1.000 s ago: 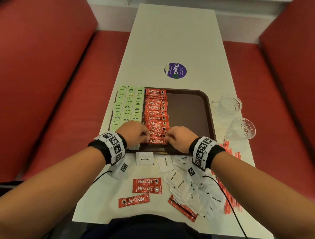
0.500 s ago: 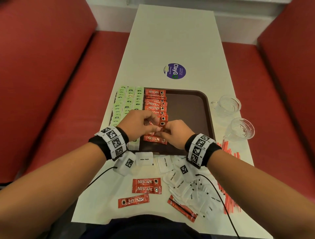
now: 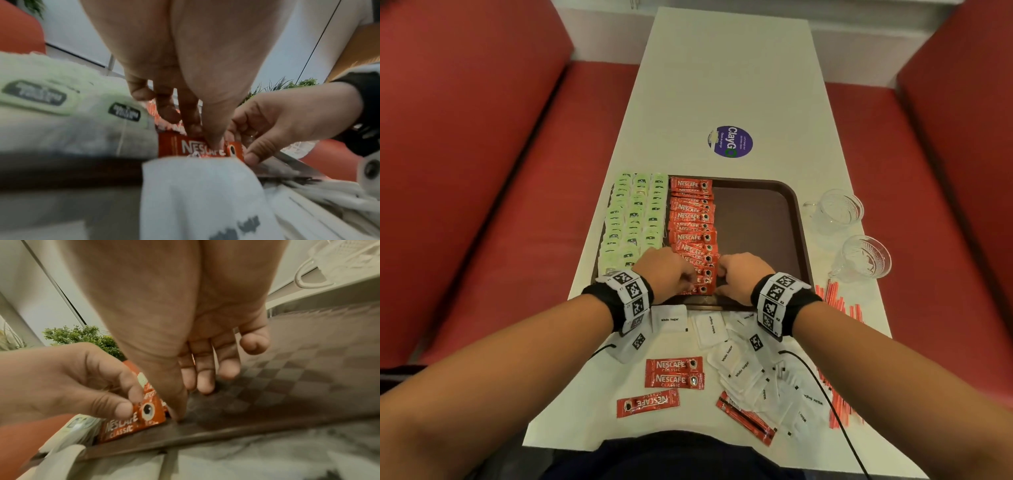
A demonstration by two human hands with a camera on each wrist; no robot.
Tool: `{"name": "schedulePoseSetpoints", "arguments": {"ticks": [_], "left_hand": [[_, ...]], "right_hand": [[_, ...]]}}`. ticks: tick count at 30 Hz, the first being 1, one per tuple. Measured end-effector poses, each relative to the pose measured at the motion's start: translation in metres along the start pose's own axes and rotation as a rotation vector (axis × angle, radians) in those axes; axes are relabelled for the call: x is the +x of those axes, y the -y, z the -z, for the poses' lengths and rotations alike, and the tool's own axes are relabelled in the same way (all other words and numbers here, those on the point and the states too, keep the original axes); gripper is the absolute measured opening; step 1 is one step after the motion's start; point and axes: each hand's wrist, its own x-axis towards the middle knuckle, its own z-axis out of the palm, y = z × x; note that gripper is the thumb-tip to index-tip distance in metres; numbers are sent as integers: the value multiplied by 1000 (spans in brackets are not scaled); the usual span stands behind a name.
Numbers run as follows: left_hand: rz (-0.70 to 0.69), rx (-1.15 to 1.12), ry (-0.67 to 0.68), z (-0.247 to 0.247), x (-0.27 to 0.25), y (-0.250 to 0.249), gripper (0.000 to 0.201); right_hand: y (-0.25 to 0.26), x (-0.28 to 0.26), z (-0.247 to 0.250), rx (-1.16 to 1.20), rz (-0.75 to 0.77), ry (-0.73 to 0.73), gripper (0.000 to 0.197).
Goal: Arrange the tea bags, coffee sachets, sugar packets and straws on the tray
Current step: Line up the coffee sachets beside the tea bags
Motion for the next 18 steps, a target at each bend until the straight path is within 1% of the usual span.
{"name": "schedulePoseSetpoints", "arguments": {"ticks": [5, 7, 11, 18], "left_hand": [[1, 42, -93, -6, 6, -2, 20], [-11, 70, -68, -6, 5, -1, 24], [-10, 134, -23, -5, 4, 0, 22], [29, 114, -30, 0, 9, -4, 24]], "right_hand": [[4, 11, -10, -9, -21, -24, 19], [5, 12, -11, -4, -19, -32, 22], [4, 14, -12, -13, -30, -41, 26], [5, 8, -5, -7, -64, -34, 27]]}}
